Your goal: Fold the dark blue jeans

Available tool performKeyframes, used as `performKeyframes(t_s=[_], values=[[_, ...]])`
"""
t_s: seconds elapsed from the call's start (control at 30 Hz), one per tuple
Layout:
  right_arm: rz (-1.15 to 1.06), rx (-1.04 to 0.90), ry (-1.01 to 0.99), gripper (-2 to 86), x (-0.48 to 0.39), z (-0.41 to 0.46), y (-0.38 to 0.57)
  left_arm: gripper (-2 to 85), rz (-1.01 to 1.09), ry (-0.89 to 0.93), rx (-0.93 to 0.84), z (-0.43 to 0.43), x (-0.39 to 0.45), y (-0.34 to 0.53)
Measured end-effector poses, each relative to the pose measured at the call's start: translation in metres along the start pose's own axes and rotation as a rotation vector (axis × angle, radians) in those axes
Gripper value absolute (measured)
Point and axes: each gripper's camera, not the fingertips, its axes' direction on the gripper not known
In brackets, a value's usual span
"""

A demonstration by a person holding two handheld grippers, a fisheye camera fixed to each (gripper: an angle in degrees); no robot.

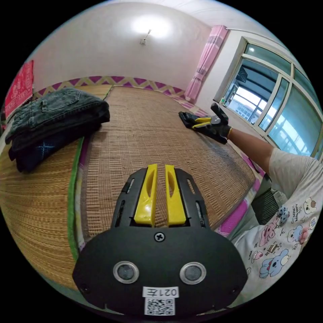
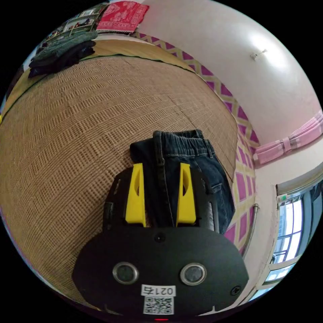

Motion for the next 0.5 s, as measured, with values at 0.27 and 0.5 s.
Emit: performKeyframes(t_s=[0.27, 0.5], values=[[0.089, -0.004, 0.064, 4.7, -0.008, -0.027, -0.002, -0.9, -0.068, 0.062, -0.009, 0.019, 0.001, 0.049], [0.069, 0.177, -0.173, 4.8, -0.048, -0.151, 0.032, -0.9, -0.074, 0.132, 0.018, 0.032, 0.006, 0.093]])
